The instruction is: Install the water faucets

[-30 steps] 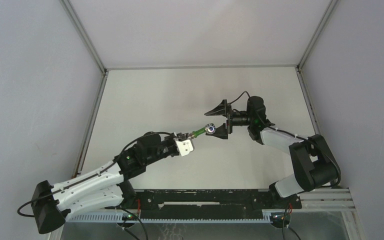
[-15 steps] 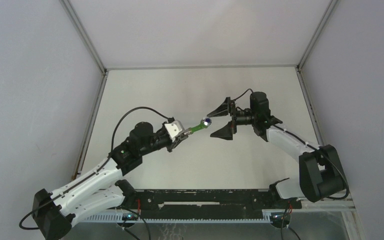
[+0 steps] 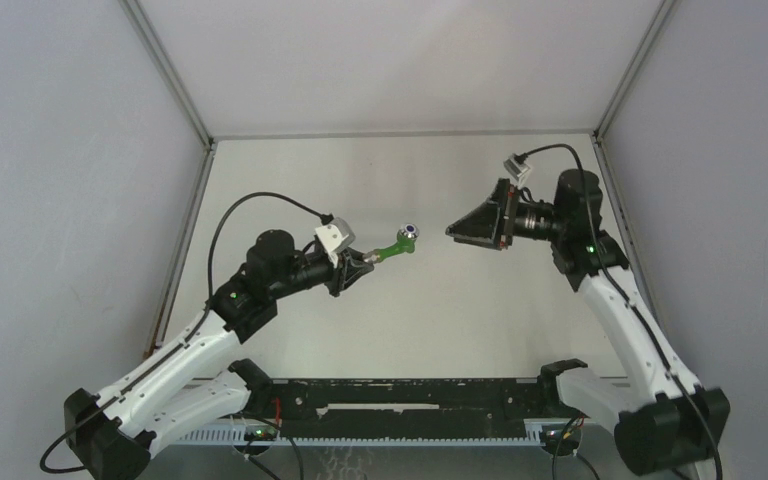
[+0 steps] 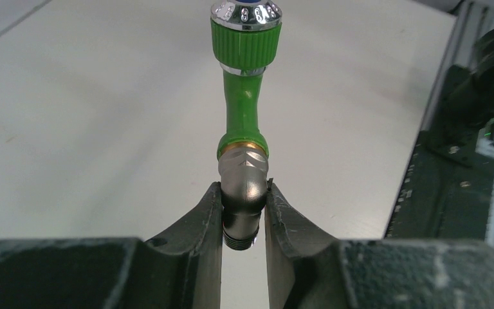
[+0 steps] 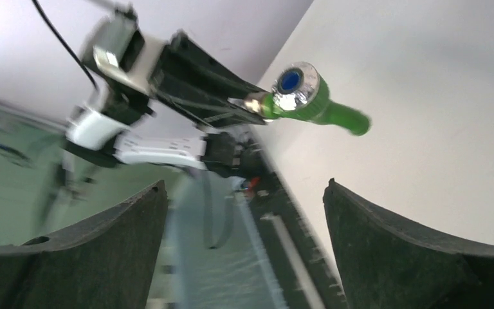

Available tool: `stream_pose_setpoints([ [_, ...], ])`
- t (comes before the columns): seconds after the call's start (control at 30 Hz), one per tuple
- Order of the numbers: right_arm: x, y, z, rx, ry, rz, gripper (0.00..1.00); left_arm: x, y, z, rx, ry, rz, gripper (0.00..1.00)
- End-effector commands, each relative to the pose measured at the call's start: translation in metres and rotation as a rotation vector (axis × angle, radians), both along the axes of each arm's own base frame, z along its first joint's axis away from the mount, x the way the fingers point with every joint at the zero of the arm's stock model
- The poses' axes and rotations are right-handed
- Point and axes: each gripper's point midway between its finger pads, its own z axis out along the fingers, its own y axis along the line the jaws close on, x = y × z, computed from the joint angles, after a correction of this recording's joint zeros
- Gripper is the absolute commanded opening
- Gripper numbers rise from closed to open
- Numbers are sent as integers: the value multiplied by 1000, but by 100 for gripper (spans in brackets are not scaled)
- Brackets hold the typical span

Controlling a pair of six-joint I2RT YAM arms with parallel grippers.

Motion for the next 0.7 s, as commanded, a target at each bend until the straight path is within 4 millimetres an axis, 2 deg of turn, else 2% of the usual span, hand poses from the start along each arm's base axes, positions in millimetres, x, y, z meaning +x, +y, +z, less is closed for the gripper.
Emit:
stream_pose_setpoints([
  [0.0,3,-9,6,-92,-609,-73,98,-20,-12,64,-186,68,-125,0],
  [0.1,-1,-7,10,-97,-831,-117,100,-29,-16,79,-233,110,-175,0],
  [0.2,-8,1,15,-48,-915,-84,100,-44,-20,94,-285,145,-245,0],
  [0.37,-6,23,11,11,-835,35,100,-57,-21,107,-310,167,-307,0],
  [0.67,-32,55,23,161,-785,204,100,-59,-20,110,-326,165,-303,0],
])
